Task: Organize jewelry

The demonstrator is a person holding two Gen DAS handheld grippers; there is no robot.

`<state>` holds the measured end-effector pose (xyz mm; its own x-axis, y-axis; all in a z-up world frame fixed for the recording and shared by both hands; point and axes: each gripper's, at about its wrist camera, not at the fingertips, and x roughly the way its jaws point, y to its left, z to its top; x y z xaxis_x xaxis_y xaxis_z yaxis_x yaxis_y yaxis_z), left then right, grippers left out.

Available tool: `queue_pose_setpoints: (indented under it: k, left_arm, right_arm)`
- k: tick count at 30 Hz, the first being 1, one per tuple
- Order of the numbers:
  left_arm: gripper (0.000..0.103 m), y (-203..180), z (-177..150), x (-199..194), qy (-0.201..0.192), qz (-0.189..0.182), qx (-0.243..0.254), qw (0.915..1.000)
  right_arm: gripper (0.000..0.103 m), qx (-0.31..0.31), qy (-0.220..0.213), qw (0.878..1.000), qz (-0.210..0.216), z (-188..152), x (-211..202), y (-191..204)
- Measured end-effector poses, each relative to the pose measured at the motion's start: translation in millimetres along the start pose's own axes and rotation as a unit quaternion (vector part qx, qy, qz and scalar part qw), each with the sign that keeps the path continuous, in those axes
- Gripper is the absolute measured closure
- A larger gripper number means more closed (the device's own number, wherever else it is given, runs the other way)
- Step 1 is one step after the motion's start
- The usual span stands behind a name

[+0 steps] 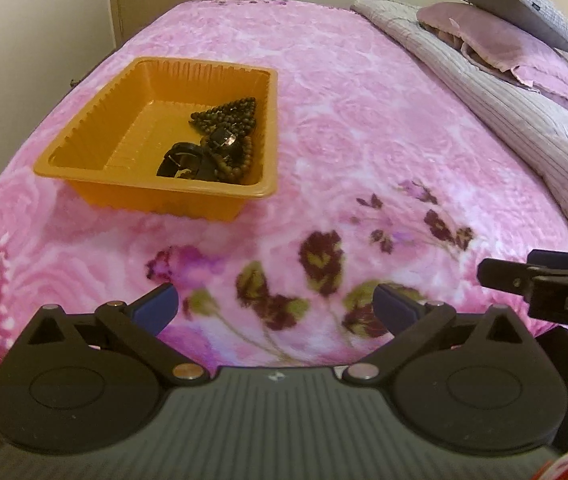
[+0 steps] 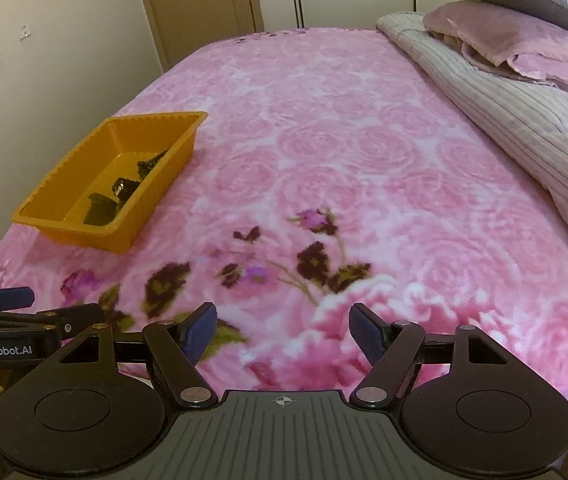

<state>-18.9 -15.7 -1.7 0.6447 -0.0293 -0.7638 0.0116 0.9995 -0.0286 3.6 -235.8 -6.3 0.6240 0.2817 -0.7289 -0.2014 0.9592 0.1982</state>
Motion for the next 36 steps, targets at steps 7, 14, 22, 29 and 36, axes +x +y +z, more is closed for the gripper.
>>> queue_pose_setpoints:
  k: [7,14,22,29,36]
  left_arm:
    - [0.0,-7.3,-0.2,-2.7,-0.006,-0.001,0.011,0.9999]
    - [0.0,-5.8,-0.7,-2.6,-0.005,0.001,0.01,0.9999]
    - [0.0,-4.7,-0.3,-1.9,-0.007,0.002,0.009,0.9999]
    - [0.0,-4.2,0.5,-2.1,-0.008,0.002,0.009,0.9999]
    - [0.0,-4.1,0.7,-1.8,-0.009,0.003,0.009,0.9999]
  right_arm:
    - [0.03,-0.011,0.003,1.0,0.0,-2.1,0.9,5.4]
    - [0.03,-0.015,0.003,1.0,-0.001,-2.7,0.3,6.9]
    - [0.03,-0.016,0.004,1.0,-0.001,-2.4,0.7,7.5]
    - [0.03,-0.016,0.004,1.0,-0.001,-2.1,0.8,7.0]
    - [0.03,-0.016,0.005,1.0,-0.001,-1.6,1.8,7.4]
